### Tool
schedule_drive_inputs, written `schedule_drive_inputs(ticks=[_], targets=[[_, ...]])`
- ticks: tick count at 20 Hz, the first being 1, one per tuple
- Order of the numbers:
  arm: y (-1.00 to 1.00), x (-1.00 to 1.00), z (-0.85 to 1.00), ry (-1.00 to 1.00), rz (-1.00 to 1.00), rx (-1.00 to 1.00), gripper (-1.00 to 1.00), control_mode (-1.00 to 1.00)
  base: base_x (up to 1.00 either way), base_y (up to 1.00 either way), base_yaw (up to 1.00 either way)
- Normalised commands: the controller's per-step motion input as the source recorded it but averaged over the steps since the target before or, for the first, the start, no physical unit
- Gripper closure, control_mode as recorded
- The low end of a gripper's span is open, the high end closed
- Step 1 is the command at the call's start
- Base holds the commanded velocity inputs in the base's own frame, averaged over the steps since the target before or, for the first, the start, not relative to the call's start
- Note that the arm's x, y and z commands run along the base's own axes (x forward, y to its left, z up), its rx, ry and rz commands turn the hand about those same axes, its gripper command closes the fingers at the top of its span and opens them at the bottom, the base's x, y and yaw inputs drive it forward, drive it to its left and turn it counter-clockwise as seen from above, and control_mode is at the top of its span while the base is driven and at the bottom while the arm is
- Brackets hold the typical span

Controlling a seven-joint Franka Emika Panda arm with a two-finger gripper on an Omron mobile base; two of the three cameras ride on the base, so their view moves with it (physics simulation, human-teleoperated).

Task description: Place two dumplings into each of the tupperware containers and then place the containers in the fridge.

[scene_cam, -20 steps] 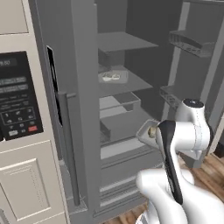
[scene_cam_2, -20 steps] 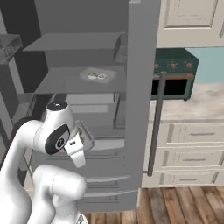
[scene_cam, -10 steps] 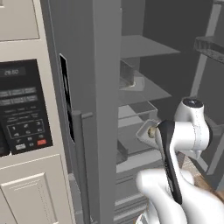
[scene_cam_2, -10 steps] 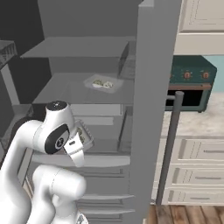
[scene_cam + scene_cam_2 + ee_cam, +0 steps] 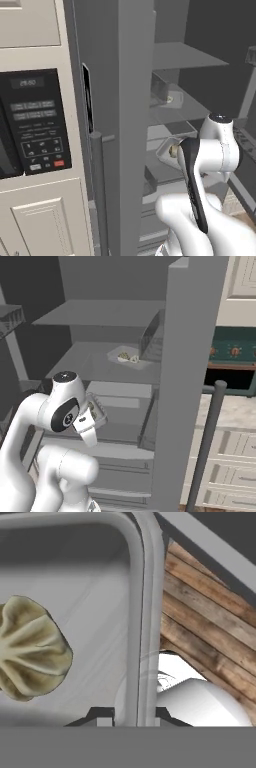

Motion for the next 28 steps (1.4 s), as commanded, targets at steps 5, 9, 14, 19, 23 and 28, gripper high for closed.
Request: schedule_drive_inputs(ticks=[5, 9, 14, 19, 23, 28], targets=[[-0.15, 0.00, 0.00, 0.02, 0.07, 0.03, 1.00, -1.00, 0.00, -0.21, 0.12], [-0.13, 0.18, 0.00, 0.00, 0.08, 0.07, 1.00, -1.00, 0.00, 0.00, 0.00], [0.12, 0.04, 0.05, -0.12, -0.01, 0.03, 1.00, -1.00, 0.00, 0.00, 0.00], [0.24, 0.22, 0.23, -0.08, -0.01, 0.01, 1.00, -1.00, 0.00, 0.00, 0.00], [0.15, 0.38, 0.42, -0.04, 0.01, 0.04, 1.00, -1.00, 0.00, 0.00, 0.00], [-0.13, 0.57, 0.30, 0.00, 0.15, 0.15, 1.00, -1.00, 0.00, 0.00, 0.00]])
